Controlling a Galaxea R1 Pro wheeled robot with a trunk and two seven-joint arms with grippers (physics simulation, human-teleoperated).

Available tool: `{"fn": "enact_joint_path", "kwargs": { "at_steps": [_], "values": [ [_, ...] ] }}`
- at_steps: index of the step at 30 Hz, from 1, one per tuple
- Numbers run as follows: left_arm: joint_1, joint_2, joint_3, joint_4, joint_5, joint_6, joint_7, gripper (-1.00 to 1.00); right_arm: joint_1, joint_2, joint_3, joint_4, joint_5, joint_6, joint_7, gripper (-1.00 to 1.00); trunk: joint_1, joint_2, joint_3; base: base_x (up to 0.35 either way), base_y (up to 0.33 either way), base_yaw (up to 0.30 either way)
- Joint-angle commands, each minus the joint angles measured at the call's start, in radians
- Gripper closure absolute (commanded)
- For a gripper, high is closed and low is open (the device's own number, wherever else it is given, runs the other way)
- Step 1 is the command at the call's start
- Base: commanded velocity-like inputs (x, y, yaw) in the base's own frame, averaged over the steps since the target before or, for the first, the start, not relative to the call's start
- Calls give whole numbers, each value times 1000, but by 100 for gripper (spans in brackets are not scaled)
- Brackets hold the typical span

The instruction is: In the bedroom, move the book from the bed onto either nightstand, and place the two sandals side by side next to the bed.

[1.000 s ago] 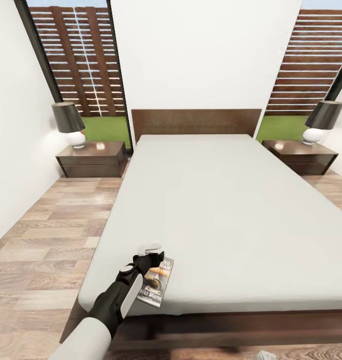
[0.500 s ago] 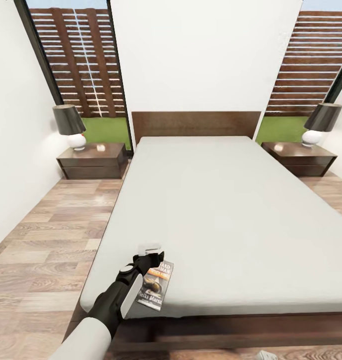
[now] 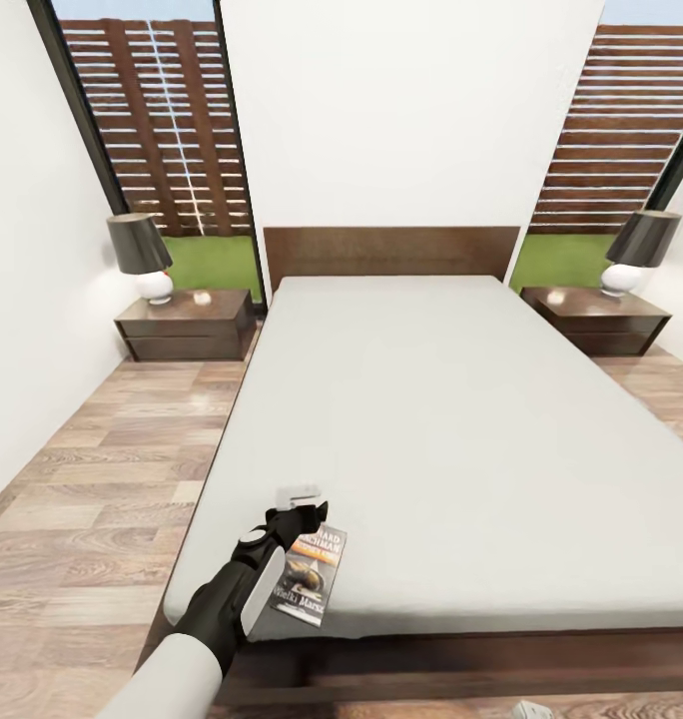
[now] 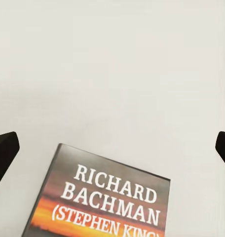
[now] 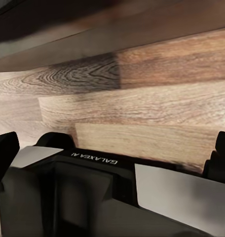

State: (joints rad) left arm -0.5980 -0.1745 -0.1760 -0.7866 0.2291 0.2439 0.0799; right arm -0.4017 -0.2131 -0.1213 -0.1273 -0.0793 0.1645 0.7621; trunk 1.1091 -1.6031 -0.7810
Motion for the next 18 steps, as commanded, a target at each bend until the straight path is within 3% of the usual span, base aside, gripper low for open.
{"fn": "enact_joint_path", "kwargs": {
  "at_steps": [1, 6, 10, 13, 14, 18],
  "values": [
    [0, 0, -2, -2, 10, 5, 8, -100, 0, 0, -3, 0, -8, 10, 3, -100, -4, 7, 2, 0, 0, 0],
    [0, 0, 4, -35, 10, 7, 9, -100, 0, 0, -3, 0, -8, 10, 2, -100, -23, 42, 18, 0, 0, 0],
    [7, 5, 7, -133, 12, 14, 9, -100, 0, -1, -4, -1, -8, 10, 1, -100, -35, 63, 27, 0, 0, 0],
    [12, 50, 8, -153, 23, 30, 9, -100, 0, -1, -4, -1, -8, 10, 1, -100, -35, 63, 27, 0, 0, 0],
    [13, 125, 8, -156, 94, 46, 9, -100, 0, -1, -4, -1, -9, 10, 2, -100, -35, 63, 27, 0, 0, 0],
    [14, 192, 7, -154, 137, 47, 8, -100, 0, -2, -5, -1, -10, 10, 2, -100, -35, 63, 27, 0, 0, 0]
  ]
}}
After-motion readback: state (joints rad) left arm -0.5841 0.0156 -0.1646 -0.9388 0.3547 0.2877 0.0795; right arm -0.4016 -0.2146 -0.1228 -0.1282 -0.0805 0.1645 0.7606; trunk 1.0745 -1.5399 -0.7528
